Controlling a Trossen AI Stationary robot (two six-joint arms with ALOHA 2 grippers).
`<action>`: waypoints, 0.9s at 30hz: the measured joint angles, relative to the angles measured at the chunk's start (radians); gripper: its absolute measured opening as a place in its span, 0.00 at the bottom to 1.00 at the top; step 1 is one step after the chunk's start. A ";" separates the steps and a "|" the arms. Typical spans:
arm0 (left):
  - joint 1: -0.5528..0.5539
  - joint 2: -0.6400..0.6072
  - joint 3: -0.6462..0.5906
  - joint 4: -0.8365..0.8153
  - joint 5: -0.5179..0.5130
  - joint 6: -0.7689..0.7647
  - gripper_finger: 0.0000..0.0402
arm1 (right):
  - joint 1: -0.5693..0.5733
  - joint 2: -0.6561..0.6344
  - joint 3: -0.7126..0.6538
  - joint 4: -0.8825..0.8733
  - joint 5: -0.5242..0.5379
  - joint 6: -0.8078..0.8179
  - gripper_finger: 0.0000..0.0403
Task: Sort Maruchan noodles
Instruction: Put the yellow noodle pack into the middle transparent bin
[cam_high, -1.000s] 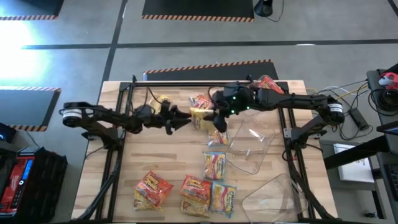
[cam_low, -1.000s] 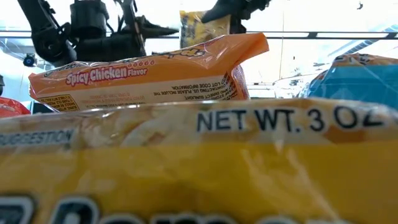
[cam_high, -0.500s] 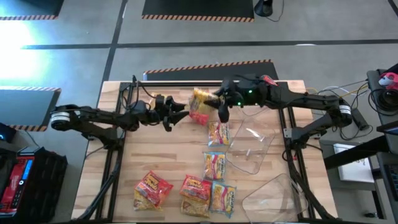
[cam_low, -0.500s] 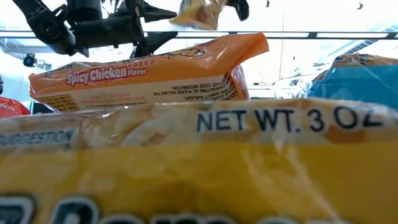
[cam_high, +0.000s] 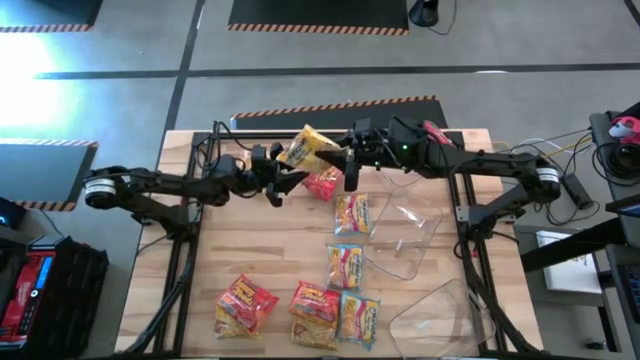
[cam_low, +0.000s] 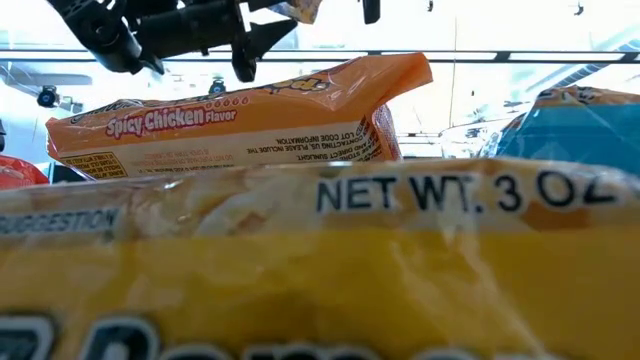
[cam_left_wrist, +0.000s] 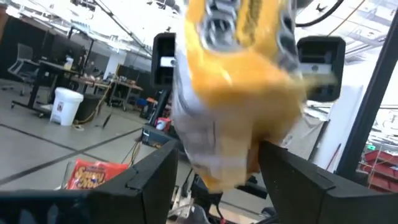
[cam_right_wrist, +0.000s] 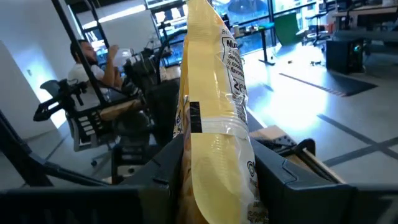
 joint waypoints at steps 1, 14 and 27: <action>0.000 0.000 0.002 0.001 0.000 0.000 0.51 | 0.002 0.000 -0.001 0.001 -0.001 0.000 0.28; 0.000 0.000 0.071 -0.002 0.090 -0.012 0.49 | 0.042 0.001 -0.012 0.041 -0.001 0.021 0.28; 0.000 0.000 0.106 -0.072 0.162 -0.015 0.26 | 0.054 -0.008 -0.015 -0.004 -0.033 0.036 0.28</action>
